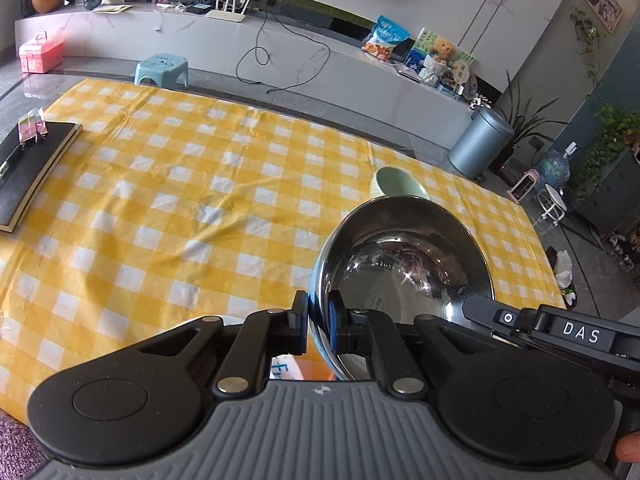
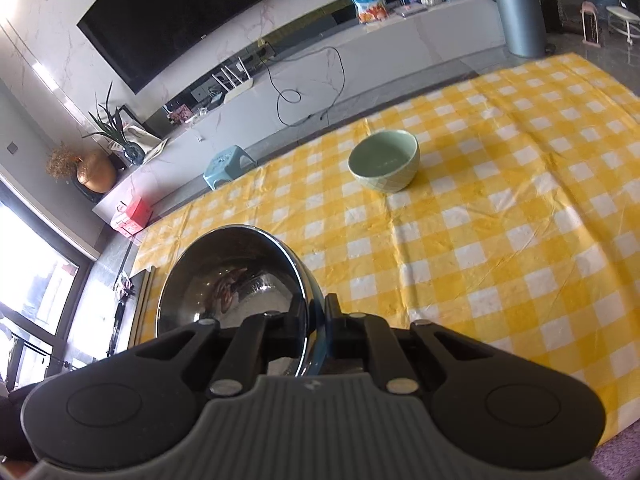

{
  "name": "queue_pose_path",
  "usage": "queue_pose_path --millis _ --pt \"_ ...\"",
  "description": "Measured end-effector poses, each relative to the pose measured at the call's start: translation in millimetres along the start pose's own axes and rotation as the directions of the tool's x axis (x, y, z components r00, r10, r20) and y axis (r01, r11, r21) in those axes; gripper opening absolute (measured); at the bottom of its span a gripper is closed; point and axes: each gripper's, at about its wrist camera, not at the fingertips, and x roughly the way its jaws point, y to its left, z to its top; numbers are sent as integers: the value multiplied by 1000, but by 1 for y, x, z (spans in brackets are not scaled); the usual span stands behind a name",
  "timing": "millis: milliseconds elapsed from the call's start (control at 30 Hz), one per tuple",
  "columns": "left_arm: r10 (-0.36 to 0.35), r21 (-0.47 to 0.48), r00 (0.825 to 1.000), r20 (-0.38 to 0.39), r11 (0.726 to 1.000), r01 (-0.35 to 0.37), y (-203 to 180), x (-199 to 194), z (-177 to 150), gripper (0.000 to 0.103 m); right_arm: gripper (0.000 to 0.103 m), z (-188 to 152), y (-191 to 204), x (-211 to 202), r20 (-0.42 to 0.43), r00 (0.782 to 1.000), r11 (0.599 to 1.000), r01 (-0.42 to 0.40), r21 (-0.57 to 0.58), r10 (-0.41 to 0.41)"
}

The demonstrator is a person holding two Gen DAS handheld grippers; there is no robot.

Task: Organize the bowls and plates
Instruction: 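Lift the nested bowls with both tools and carry them beside the plates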

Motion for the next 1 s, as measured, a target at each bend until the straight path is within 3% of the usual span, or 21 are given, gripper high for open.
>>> queue_pose_path --millis 200,533,1000 --pt "-52 -19 997 -63 999 51 -3 5 -18 11 9 -7 -11 -18 3 1000 1000 19 -10 -19" --pt "-70 -11 975 -212 998 69 -7 30 -50 13 8 -36 -54 -12 -110 991 995 80 55 -74" --pt "-23 44 975 -223 998 34 -11 40 -52 13 7 -43 -59 4 -152 983 992 112 49 -104"
